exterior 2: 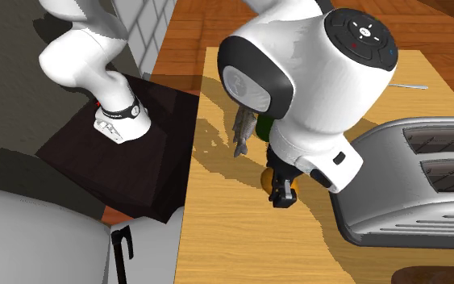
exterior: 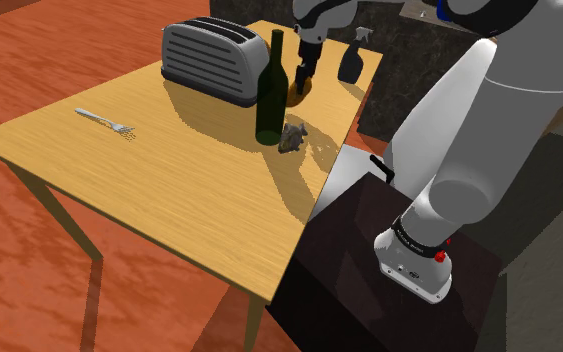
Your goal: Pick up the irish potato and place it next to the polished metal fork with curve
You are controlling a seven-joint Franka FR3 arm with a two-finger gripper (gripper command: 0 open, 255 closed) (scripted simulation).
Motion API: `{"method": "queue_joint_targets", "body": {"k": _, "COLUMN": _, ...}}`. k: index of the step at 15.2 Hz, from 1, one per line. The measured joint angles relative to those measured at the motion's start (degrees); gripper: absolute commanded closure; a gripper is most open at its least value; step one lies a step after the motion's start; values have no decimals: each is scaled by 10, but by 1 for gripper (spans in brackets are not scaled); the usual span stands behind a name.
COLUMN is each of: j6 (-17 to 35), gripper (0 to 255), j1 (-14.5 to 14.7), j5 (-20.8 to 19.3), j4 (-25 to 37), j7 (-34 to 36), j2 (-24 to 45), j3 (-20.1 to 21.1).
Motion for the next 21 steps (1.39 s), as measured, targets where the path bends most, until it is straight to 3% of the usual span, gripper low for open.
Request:
{"method": "queue_joint_targets", "body": {"k": 14, "j6": -97, "gripper": 255, "j1": 2, "j5": -11, "j4": 69, "j7": 9, "j2": -29, "j3": -2}}
{"method": "queue_joint_targets", "body": {"k": 21, "j6": -90, "gripper": 255, "j1": 46, "j5": -10, "j4": 69, "j7": 84, "j2": -25, "j3": 30}}
